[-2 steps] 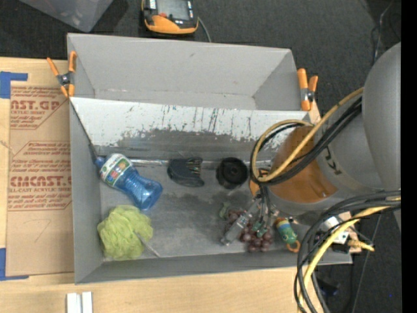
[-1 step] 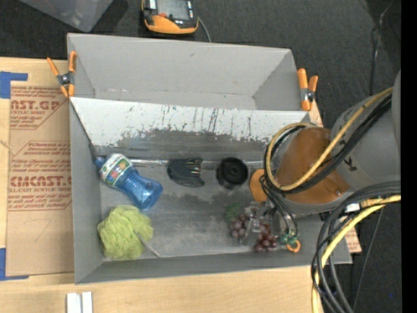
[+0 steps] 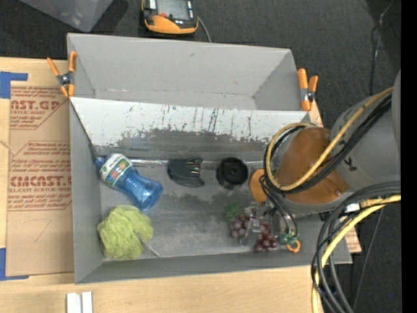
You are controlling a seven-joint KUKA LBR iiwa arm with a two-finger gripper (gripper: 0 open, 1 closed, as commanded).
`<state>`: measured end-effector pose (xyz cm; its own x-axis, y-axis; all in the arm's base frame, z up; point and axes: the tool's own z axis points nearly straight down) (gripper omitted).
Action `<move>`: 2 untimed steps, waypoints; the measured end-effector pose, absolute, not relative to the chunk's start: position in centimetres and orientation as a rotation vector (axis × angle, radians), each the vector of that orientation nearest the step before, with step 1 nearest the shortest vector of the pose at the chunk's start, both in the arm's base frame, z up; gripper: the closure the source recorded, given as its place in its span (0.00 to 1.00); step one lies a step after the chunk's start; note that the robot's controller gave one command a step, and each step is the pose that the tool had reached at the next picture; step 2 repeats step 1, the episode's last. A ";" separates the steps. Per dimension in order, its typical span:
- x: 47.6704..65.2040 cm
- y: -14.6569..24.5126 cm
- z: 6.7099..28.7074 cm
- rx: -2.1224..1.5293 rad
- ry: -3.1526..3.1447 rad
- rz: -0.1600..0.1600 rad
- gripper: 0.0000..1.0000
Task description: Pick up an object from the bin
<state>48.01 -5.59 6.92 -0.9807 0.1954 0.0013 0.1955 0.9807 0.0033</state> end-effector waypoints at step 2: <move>48.0 -5.6 7.2 -0.308 -3.124 -0.006 1.00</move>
Offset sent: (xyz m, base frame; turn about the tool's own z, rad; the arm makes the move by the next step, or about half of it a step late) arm -0.0003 0.0001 0.0541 0.0001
